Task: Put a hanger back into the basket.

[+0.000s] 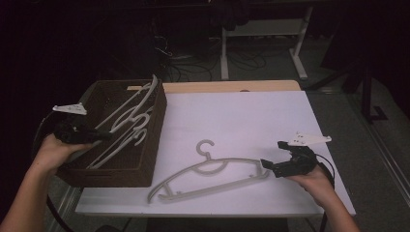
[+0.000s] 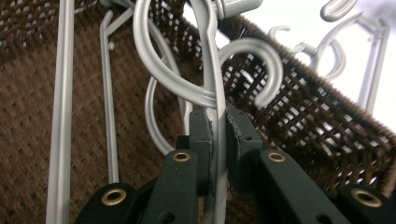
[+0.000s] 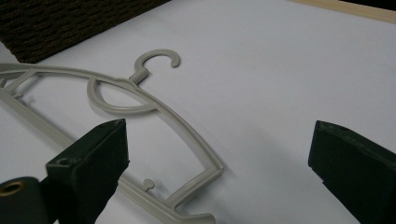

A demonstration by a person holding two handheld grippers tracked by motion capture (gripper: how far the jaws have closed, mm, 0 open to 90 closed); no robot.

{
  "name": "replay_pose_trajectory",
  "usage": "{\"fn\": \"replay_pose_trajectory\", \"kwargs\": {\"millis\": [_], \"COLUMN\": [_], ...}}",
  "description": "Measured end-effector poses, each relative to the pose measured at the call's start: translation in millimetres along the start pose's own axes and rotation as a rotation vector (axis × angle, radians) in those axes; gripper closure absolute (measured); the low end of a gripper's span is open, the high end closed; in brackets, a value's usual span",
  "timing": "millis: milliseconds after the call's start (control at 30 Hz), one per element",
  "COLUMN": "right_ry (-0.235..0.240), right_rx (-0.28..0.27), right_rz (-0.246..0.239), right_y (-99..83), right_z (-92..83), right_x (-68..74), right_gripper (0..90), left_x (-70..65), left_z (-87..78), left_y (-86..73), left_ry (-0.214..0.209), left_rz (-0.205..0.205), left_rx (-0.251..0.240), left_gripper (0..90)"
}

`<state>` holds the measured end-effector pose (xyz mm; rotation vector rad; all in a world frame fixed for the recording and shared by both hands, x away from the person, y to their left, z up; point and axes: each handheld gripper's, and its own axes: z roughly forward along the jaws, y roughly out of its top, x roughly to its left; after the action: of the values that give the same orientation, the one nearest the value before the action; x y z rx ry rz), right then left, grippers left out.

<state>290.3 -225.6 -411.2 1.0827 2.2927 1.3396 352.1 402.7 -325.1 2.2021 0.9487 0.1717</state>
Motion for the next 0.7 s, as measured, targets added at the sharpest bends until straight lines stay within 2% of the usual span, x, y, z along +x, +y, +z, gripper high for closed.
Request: {"fn": "replay_pose_trajectory", "kwargs": {"millis": [133,467,533,600,633,700], "right_ry": [0.0,-0.001,-0.002,-0.002,-0.001,-0.001], "right_rx": [0.001,-0.001,-0.004,-0.003,-0.003,-0.003], "right_rz": [0.001,0.002,0.003,0.004,0.005,0.005], "right_y": [-0.1,0.1,0.1,-0.1,-0.1,0.0], "right_z": [0.0,-0.2,-0.5,-0.7,-0.8,-0.8], "right_x": [-0.2,-0.1,-0.3,-0.7,-0.7,-0.7], "right_gripper": [4.2,4.2,4.2,4.2,4.2,4.3], "left_x": [1.2,2.2,2.5,3.2,3.8,4.4], "left_z": [-0.9,3.3,3.0,0.9,0.1,-1.3], "left_y": [-4.0,-9.4,-10.8,-11.3,-11.3,-11.3], "left_ry": [-0.015,-0.017,0.012,0.039,0.044,0.046], "left_rz": [-0.008,-0.012,-0.004,-0.002,-0.003,-0.004], "left_rx": [-0.01,0.018,0.001,-0.018,-0.021,-0.034], "left_gripper": [82.1,81.5,78.7,70.9,66.7,65.8]}}
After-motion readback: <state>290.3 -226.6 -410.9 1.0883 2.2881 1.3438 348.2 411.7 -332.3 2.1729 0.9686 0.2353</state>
